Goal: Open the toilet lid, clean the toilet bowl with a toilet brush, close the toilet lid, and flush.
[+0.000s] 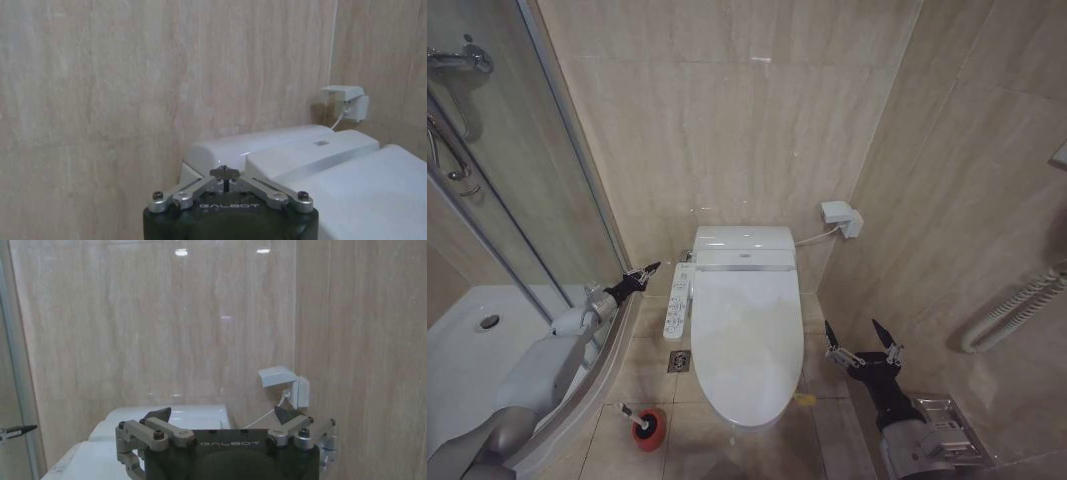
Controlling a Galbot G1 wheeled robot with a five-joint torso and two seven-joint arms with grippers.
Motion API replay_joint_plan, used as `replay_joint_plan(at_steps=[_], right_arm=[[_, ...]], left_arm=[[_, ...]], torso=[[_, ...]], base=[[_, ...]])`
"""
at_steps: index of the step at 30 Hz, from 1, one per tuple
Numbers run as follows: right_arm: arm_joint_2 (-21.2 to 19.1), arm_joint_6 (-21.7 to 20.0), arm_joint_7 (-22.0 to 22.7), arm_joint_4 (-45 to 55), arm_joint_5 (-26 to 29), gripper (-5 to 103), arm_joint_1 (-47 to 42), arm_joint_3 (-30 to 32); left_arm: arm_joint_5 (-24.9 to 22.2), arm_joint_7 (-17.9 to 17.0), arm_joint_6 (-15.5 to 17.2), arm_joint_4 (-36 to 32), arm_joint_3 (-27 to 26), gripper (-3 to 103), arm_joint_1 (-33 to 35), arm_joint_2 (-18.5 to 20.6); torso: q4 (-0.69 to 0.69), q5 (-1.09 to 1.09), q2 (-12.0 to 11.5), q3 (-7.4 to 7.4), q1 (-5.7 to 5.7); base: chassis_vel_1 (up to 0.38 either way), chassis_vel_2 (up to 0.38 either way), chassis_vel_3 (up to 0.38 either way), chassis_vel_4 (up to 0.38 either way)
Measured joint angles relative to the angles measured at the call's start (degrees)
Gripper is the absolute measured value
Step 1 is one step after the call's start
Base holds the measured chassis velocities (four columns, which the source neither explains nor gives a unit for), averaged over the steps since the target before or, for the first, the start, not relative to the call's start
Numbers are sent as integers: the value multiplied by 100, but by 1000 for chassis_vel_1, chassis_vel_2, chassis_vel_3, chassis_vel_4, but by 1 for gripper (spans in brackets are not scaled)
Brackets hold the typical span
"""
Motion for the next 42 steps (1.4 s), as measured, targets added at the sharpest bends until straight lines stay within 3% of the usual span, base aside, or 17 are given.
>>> replay_joint_plan(at_steps=[23, 42], right_arm=[[0, 0, 0, 0, 0, 100, 0, 0], [0, 0, 0, 0, 0, 100, 0, 0]], left_arm=[[13, 130, -21, 130, 19, 0, -46, -17], [23, -28, -15, 226, 109, 0, -210, -179]], torso=[[0, 0, 0, 0, 0], [1, 0, 0, 1, 1]], base=[[-21, 25, 21, -25], [-65, 67, 66, -72]])
